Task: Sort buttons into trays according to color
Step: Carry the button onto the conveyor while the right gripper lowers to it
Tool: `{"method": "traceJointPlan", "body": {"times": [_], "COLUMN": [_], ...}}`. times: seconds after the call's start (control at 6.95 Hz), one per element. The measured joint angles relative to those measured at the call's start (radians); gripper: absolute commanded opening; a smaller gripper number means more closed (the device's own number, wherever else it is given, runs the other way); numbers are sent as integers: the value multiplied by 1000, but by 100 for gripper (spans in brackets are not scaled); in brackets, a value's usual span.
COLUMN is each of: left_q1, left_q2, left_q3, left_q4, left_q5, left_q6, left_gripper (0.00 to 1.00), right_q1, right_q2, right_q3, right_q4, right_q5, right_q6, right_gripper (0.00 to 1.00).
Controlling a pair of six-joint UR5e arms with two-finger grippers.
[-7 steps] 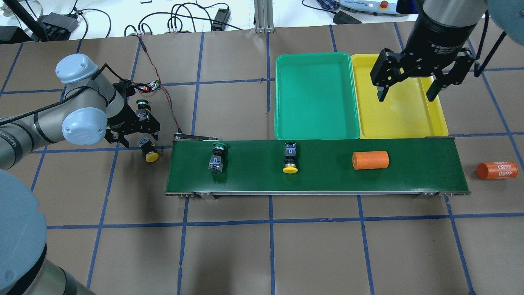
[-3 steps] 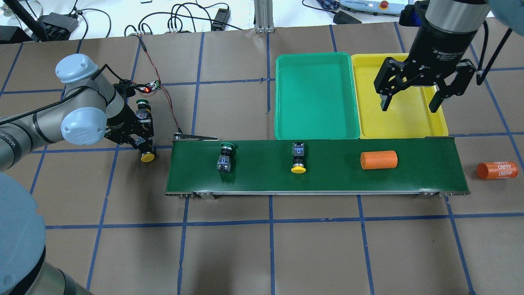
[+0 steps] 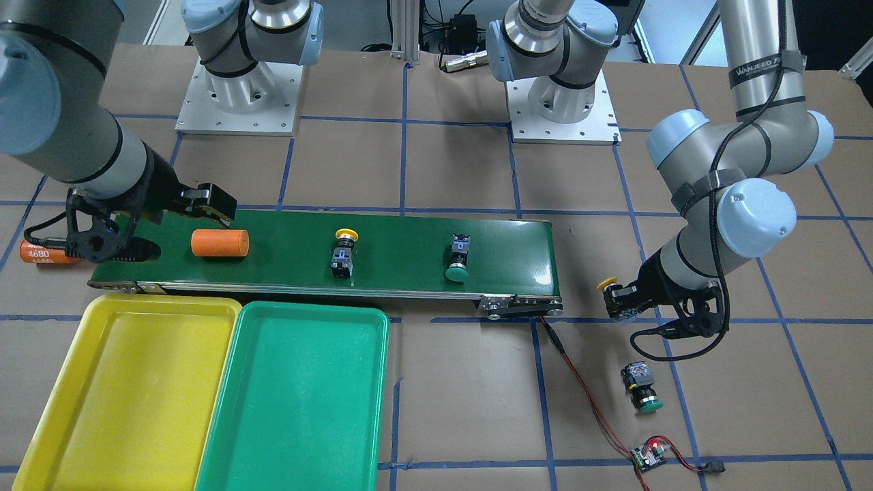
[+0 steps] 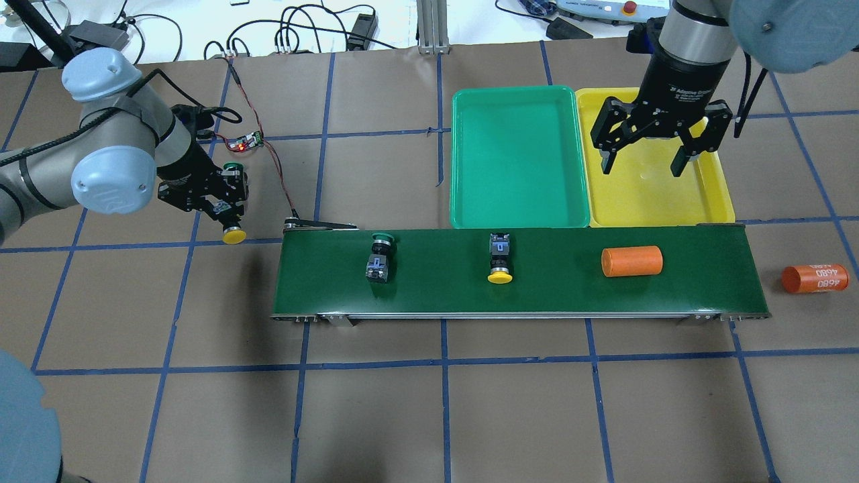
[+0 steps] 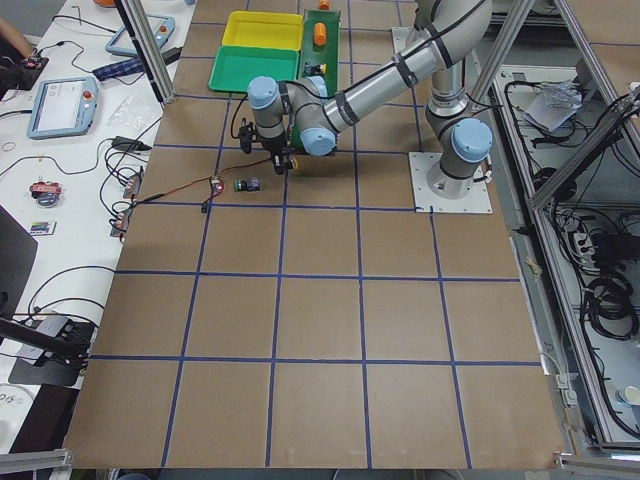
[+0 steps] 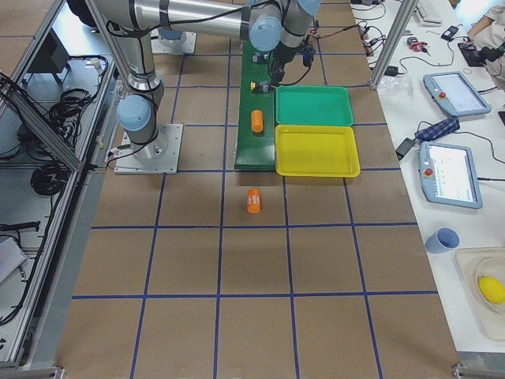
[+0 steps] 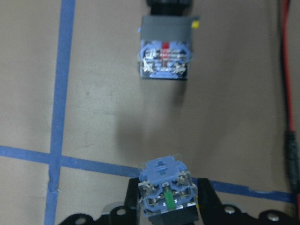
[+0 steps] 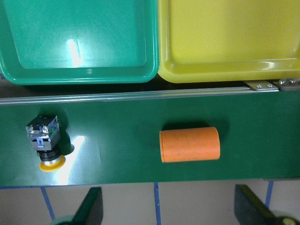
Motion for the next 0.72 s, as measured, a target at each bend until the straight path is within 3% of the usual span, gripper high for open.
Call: {"method": "traceJointPlan", "body": {"times": [0.43, 0.72], "left_q1": [-152, -225], "left_q2": [92, 87], "left_q3": [-13, -61], "left_q4": [-53, -25], "left_q5": [-4, 10], "left_q6": [94, 120], "left_gripper": [0, 0], "right_q1": [1, 15], "right_q2": [36, 38], "right_q3": [57, 106], "right_q4": [-70, -154], "right_q5": [65, 73], "right_q6": [-44, 104], "right_gripper": [100, 100]}}
